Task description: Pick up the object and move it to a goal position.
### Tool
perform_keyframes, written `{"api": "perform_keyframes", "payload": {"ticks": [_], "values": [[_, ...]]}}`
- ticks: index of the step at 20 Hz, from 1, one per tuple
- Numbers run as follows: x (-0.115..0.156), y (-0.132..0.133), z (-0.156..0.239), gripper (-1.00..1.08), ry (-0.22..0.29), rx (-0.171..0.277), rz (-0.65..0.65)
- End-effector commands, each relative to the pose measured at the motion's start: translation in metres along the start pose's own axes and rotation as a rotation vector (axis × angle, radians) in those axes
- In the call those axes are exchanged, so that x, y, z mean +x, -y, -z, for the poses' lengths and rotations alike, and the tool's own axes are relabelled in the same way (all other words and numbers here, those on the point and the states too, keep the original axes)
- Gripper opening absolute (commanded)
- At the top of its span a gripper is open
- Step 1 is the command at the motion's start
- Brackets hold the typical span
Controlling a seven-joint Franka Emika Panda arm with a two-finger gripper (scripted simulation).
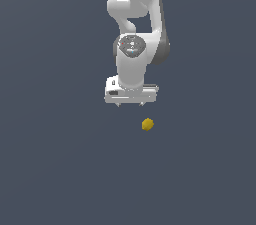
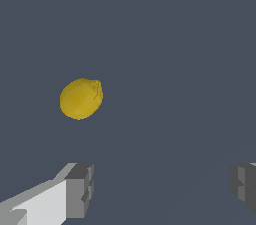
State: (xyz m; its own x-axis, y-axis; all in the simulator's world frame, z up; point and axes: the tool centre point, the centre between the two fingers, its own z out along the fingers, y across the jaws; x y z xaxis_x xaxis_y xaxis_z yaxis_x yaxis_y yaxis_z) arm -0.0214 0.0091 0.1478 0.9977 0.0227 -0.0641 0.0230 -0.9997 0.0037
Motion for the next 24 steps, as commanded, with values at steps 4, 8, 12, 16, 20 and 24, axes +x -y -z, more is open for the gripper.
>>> {"api": "perform_keyframes", "payload": {"ticks": [4,8,12,16,20,24], "values": [[0.000,-0.002,-0.001,1.00,0.004,0.003,-0.005],[0.002,-0.007,-0.004,1.00,0.015,0.011,-0.023],[0.002,-0.007,-0.004,1.00,0.016,0.012,-0.025],[0.003,-0.005,-0.006,1.00,0.015,0.012,-0.026],[0.010,0.007,-0.014,1.00,0.003,0.009,-0.028],[0.021,0.029,-0.029,1.00,-0.016,0.005,-0.032]]}}
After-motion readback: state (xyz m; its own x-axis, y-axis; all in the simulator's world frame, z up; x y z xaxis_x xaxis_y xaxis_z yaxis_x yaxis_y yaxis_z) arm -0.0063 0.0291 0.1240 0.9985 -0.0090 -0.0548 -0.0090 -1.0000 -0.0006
